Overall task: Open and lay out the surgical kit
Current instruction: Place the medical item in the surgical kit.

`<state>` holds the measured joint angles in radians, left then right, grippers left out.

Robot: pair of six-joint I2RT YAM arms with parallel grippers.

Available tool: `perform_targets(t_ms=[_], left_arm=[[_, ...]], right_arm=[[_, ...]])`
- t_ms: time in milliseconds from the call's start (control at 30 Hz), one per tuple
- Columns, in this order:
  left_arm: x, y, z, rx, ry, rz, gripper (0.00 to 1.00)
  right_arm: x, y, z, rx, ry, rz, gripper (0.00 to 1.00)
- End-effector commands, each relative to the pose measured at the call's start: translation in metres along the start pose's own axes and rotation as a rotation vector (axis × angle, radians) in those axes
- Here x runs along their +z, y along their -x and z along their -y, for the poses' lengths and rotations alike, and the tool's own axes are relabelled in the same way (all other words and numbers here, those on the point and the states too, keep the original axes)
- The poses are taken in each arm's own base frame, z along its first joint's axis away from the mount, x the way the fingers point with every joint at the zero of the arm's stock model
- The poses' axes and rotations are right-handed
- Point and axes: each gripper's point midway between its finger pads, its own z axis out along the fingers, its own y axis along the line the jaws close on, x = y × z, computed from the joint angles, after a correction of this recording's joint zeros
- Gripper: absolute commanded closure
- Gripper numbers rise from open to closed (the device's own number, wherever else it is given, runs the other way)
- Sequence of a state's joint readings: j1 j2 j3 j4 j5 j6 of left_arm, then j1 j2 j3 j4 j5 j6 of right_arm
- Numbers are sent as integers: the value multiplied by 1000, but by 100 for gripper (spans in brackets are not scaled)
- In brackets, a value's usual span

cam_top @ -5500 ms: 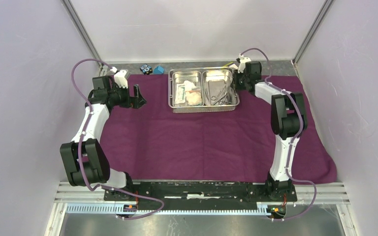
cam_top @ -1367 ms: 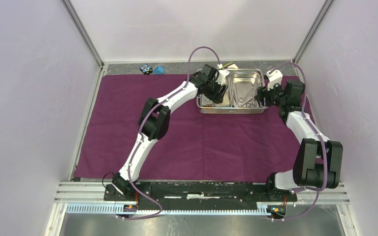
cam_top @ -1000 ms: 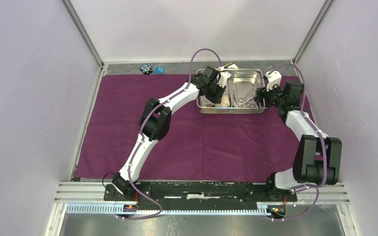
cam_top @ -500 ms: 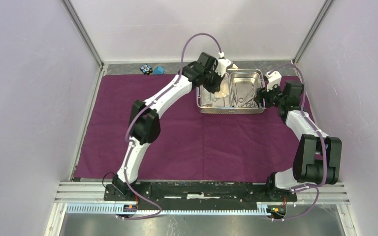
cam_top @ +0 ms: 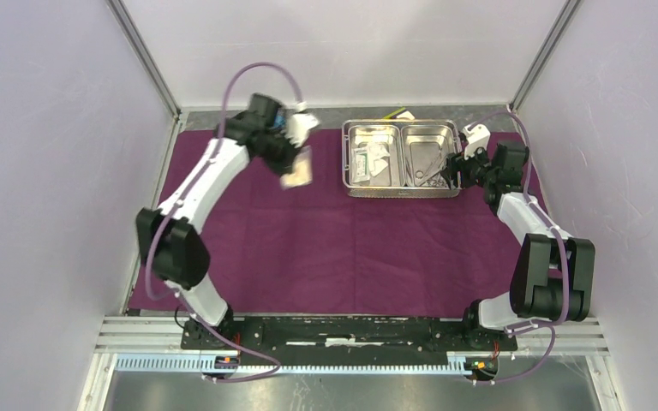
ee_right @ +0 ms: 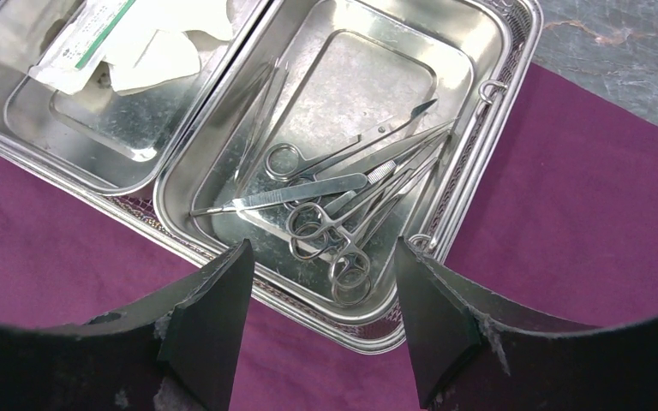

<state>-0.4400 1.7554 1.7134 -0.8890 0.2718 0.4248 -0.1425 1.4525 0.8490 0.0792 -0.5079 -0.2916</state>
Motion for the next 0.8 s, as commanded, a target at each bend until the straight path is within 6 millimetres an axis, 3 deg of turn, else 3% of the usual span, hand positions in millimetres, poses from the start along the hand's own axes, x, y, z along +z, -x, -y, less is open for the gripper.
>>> perform_targets(t_ms=[0, 100, 267, 500, 767], left_arm=[[-60, -107, -25, 43, 22, -146, 98], [-84, -172, -31, 102, 46, -211, 98], [-116, -252, -36, 54, 28, -316, 98], [-134, -302, -52, -75, 19, -300, 98], [-113, -335, -51, 4, -15, -302, 98]], right_arm=[[-4, 14, 0, -14, -1, 59, 32], [-2, 10, 0, -7, -1, 49, 32], [4, -2, -2, 15, 17, 24, 32], [5, -4, -3, 18, 23, 21, 32], [7, -8, -3, 22, 23, 9, 32]])
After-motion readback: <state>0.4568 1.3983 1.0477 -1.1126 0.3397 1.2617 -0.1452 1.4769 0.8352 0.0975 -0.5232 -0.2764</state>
